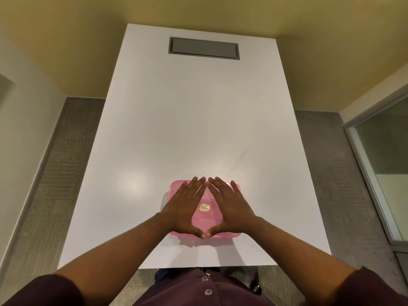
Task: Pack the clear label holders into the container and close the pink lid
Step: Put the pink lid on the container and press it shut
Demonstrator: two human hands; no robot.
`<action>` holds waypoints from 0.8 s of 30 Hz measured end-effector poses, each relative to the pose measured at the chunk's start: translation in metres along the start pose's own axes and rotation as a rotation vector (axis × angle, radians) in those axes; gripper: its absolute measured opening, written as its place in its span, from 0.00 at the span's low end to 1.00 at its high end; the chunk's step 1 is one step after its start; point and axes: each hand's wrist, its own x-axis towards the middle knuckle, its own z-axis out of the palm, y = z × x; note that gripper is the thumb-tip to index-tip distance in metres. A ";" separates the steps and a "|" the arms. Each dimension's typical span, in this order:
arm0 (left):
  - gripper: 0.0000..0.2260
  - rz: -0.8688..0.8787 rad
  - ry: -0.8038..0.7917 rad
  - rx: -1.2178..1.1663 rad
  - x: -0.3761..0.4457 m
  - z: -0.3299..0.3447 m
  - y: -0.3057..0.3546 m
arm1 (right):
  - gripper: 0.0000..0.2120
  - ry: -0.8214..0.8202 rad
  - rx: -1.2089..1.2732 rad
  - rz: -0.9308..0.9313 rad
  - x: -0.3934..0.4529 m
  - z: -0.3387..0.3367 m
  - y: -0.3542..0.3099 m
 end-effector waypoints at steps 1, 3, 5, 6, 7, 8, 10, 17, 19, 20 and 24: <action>0.67 -0.001 -0.004 0.005 -0.001 0.000 0.000 | 0.71 -0.001 -0.003 0.001 -0.001 0.000 -0.002; 0.67 -0.007 -0.008 0.009 0.002 -0.001 0.001 | 0.71 -0.012 -0.022 0.017 0.000 -0.004 -0.003; 0.67 -0.011 -0.024 0.023 0.003 -0.004 0.005 | 0.71 -0.055 -0.047 0.040 0.001 -0.008 -0.006; 0.66 -0.017 -0.028 0.027 0.003 -0.004 0.005 | 0.71 -0.076 -0.056 0.052 0.002 -0.010 -0.008; 0.66 -0.026 -0.032 0.027 0.003 -0.005 0.006 | 0.71 -0.094 -0.064 0.062 0.004 -0.011 -0.010; 0.66 -0.034 -0.038 0.026 0.003 -0.006 0.007 | 0.72 -0.109 -0.072 0.069 0.004 -0.013 -0.011; 0.66 -0.045 -0.038 0.028 0.003 -0.007 0.007 | 0.72 -0.115 -0.083 0.073 0.005 -0.014 -0.013; 0.66 -0.044 -0.006 0.038 0.002 -0.004 0.005 | 0.71 -0.121 -0.099 0.076 0.003 -0.010 -0.012; 0.66 -0.045 0.020 0.013 0.000 -0.003 0.003 | 0.72 -0.112 -0.094 0.076 0.002 -0.008 -0.011; 0.66 -0.046 0.032 0.004 -0.001 -0.003 0.003 | 0.72 -0.106 -0.093 0.081 0.002 -0.007 -0.011; 0.64 -0.077 0.076 -0.035 -0.008 0.002 0.005 | 0.70 -0.062 -0.117 0.114 -0.005 -0.003 -0.012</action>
